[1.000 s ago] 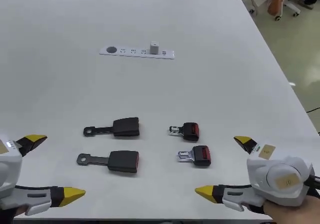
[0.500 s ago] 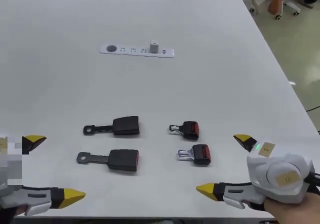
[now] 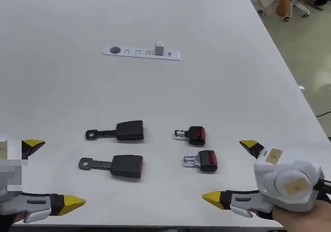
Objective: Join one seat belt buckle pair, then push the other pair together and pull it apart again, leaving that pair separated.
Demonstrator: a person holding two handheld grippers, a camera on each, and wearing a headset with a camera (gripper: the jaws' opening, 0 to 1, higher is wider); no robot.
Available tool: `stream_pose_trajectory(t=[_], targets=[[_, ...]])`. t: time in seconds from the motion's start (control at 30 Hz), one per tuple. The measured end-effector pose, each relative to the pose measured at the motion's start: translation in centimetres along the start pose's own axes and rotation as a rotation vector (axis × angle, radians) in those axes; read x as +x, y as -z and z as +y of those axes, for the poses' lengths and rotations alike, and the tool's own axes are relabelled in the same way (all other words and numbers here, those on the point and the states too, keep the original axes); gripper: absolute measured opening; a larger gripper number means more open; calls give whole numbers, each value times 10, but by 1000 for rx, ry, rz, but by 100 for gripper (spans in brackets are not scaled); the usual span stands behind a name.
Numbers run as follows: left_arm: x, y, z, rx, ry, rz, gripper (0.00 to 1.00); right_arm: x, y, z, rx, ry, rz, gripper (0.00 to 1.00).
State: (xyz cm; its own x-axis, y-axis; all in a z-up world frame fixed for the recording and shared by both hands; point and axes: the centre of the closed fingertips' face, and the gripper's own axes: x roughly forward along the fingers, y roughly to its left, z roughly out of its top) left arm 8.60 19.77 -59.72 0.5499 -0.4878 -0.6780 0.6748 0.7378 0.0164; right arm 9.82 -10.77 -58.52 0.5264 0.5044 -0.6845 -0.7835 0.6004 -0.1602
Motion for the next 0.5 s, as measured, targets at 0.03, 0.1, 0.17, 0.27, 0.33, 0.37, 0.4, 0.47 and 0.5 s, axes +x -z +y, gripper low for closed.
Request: stream_pose_trajectory(t=[0.03, 0.1, 0.17, 0.27, 0.33, 0.37, 0.4, 0.47, 0.5], targets=[[0, 0, 0, 0, -1, 1, 99, 0, 0, 0, -4, -2, 2, 89], [1, 2, -1, 1, 7, 3, 98, 0, 0, 1, -9, -7, 3, 87], [2, 1, -3, 10, 13, 10, 98, 1, 0, 1, -15, -11, 5, 87], [3, 1, -4, 10, 29, 15, 92, 2, -1, 1, -28, -20, 3, 84], [3, -4, 3, 11, 7, 0, 88, 2, -1, 2, -39, -27, 4, 82], [3, -5, 4, 8, 6, -9, 89, 3, -1, 2, -38, -34, 8, 80], [4, -6, 4, 8, 7, -6, 88, 3, 0, 2, -40, -34, 13, 80], [6, -5, 2, 10, 16, 2, 88, 6, 2, 1, -44, -39, 17, 79], [8, -5, 0, 19, 22, 8, 88, 6, 2, 1, -45, -39, 19, 78]])
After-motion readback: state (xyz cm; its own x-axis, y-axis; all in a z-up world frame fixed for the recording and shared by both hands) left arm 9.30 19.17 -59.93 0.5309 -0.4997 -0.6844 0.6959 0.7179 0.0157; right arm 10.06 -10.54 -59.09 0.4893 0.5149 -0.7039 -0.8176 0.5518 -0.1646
